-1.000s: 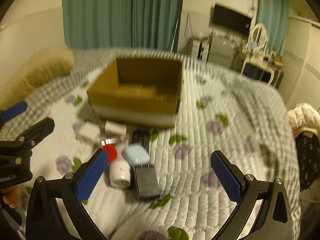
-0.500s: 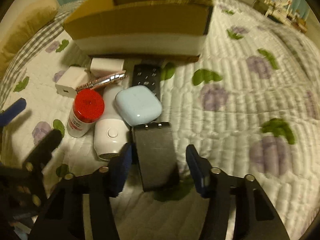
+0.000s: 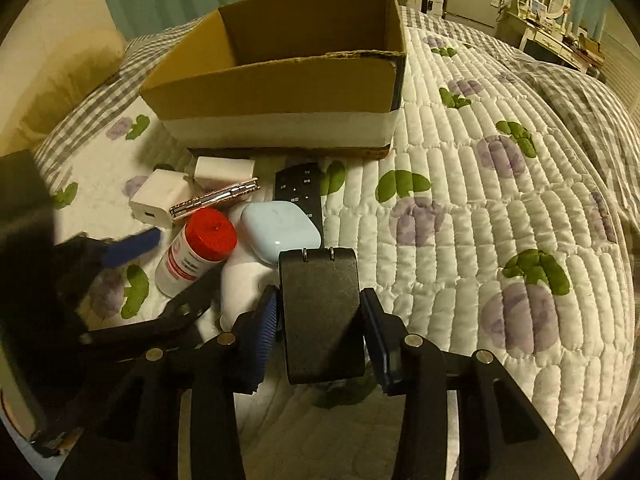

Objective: Organize rigid objects
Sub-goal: 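Grasp the black power bank with the right tool while the left grasps the red-capped white bottle, then lower the bottle into the box and open the left tool while the right releases the power bank inside, then grasp the white hair dryer with the right tool and lift it, then grasp the pink rose-printed notebook with the left tool while the right holds the dryer, then lower the notebook into the box with the left tool while the right drops the dryer in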

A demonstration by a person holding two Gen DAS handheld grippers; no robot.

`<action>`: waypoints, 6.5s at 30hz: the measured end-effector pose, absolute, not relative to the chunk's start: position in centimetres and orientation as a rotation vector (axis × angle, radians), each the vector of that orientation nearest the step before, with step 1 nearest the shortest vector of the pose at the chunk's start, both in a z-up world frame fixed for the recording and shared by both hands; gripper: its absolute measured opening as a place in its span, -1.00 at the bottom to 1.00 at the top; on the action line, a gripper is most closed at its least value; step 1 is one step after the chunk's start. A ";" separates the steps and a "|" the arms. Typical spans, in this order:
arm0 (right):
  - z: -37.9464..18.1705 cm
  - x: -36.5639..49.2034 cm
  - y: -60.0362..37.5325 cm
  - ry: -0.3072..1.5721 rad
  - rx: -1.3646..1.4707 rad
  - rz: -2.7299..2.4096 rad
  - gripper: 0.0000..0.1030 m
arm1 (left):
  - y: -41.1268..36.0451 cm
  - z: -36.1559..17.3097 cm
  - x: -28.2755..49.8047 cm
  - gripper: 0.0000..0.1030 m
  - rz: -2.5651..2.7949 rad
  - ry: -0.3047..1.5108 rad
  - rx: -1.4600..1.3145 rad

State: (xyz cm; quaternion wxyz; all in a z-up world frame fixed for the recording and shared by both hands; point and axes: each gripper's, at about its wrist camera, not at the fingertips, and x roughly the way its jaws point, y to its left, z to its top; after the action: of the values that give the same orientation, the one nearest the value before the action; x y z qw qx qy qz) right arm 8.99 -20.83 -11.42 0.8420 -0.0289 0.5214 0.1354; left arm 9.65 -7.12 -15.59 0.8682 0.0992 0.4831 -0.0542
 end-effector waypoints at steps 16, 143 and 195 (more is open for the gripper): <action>-5.6 7.0 -19.8 0.943 -0.113 0.252 -0.23 | -5.8 -8.2 6.5 -0.25 -0.170 0.860 0.118; -8.4 12.3 -21.6 0.975 -0.073 0.266 -0.14 | -9.4 -18.3 13.4 0.85 -0.160 1.062 0.391; -0.8 27.2 -16.0 0.814 -0.168 0.288 -0.14 | -3.2 -6.1 26.5 0.72 -0.118 0.882 0.090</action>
State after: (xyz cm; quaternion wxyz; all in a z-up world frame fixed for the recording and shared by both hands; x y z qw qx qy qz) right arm 27.17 -16.05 -0.77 0.9049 -0.0815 0.3939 0.1394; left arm 26.54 -3.16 -6.10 0.9017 0.0437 0.4262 -0.0570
